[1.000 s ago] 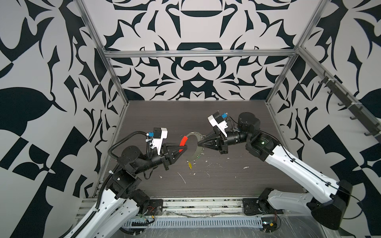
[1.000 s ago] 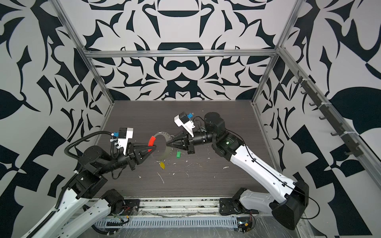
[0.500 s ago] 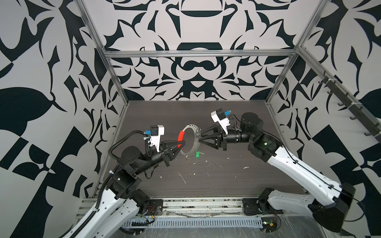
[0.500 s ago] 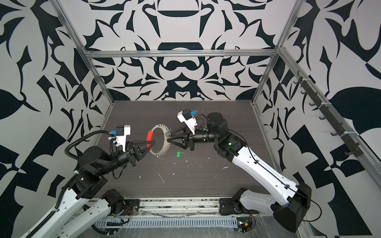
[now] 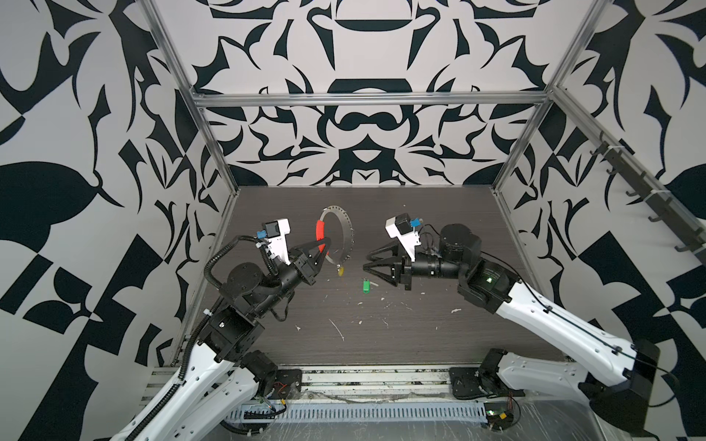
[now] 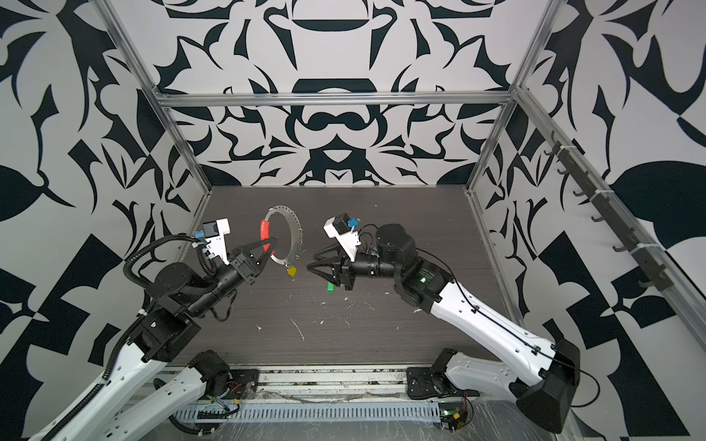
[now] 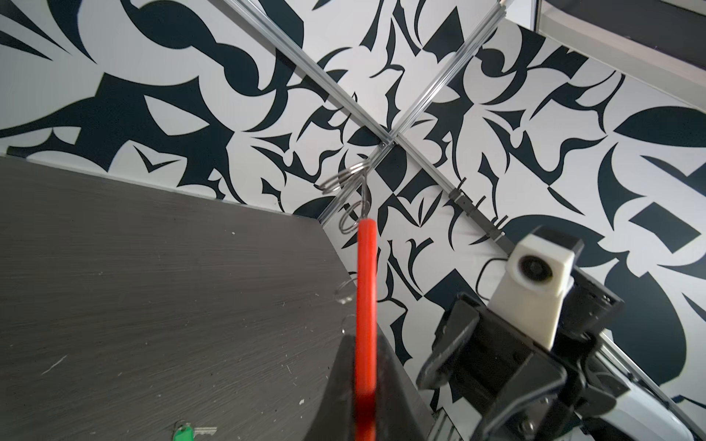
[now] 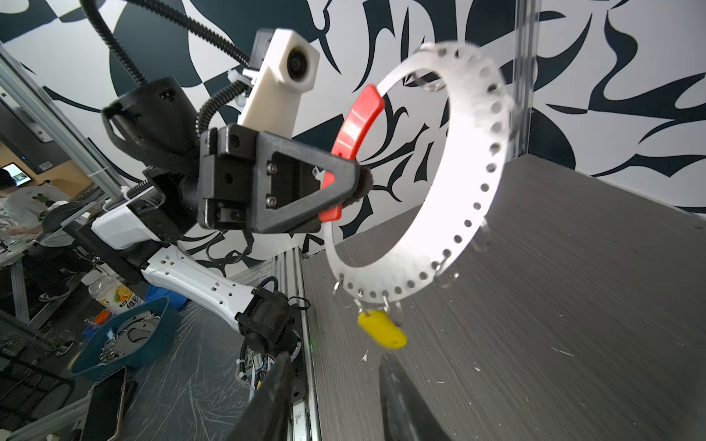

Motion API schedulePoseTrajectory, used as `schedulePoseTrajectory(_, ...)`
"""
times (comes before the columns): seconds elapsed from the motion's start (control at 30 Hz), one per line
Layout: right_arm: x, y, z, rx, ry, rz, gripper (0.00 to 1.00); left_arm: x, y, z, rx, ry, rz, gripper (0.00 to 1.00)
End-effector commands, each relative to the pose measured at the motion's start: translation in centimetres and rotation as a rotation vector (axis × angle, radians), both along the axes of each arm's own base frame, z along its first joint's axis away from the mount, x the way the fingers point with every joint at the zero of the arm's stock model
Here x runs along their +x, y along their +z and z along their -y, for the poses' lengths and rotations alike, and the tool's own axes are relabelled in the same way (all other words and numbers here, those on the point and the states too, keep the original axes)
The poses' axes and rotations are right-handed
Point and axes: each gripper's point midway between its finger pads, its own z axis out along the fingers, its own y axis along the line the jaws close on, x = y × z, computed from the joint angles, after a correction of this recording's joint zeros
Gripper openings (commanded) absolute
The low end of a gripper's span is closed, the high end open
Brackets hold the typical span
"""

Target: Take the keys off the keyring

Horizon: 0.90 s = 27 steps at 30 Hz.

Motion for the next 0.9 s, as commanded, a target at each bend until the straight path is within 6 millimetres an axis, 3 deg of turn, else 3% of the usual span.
schedulePoseTrajectory(0.0,0.0,1.7,-0.6,0.052,-0.054,0.086,0.4,0.1,3.1,-1.2,-0.074,0.054,0.058,0.0)
schedulePoseTrajectory(0.17,-0.6,1.4,-2.6,0.045,-0.051,0.091,0.38,0.7,3.5,-1.7,-0.097,0.101,0.053,0.0)
schedulePoseTrajectory(0.37,1.1,1.0,-3.9,0.025,-0.132,0.093,0.38,1.5,3.8,-1.7,-0.103,0.125,0.041,0.0)
schedulePoseTrajectory(0.87,2.9,1.5,-4.8,0.008,-0.198,0.133,0.4,1.9,3.5,-1.2,-0.097,0.115,0.022,0.0)
